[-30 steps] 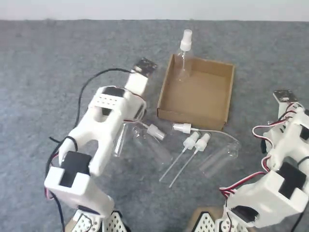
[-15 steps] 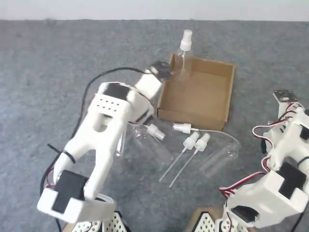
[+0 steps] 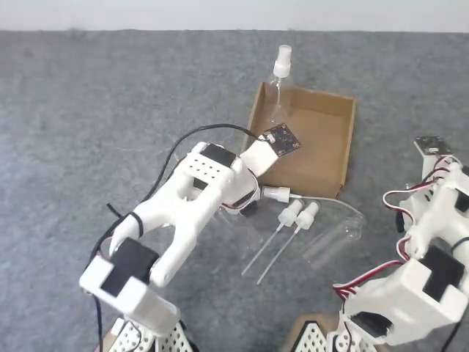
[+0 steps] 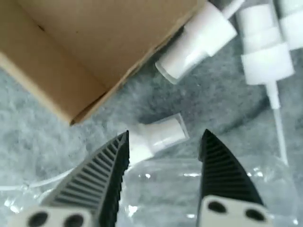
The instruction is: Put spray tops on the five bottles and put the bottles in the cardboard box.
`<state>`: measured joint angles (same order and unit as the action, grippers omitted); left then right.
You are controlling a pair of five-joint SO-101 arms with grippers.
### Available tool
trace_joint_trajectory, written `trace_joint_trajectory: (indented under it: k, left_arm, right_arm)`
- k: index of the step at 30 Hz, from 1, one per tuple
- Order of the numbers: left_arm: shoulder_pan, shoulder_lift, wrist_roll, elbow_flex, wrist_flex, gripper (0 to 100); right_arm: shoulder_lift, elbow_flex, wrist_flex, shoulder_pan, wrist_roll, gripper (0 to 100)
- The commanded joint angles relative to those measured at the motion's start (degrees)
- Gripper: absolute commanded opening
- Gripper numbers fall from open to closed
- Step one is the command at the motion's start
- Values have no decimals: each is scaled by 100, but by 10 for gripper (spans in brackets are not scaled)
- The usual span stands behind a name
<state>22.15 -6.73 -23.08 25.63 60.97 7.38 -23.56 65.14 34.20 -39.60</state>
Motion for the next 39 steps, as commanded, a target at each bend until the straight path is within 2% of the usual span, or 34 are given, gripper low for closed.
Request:
trace_joint_trajectory:
  k: [1, 11, 18, 22, 27, 31, 39]
  left_arm:
    - [-220, 18, 70, -48, -229, 223]
    - [-1556, -18, -325, -66, -721, 222]
    - [-1943, -18, -325, -303, -738, 222]
    - [-1811, 53, -563, -567, -308, 222]
    - [-1204, 53, -747, -1077, 571, 225]
    - [-826, 26, -1319, -1112, 1020, 225]
    - [-730, -26, -1618, -971, 686, 262]
  right_arm:
    - [-426, 44, -92, 40, -62, 152]
    - [-426, 44, -57, 40, -62, 152]
    - [-426, 35, -31, 48, -62, 152]
    - [-426, 35, -31, 66, -62, 152]
    - [-435, 35, -31, 75, -62, 152]
    - [-426, 35, -66, 75, -70, 152]
    - [-426, 35, -84, 57, -413, 152]
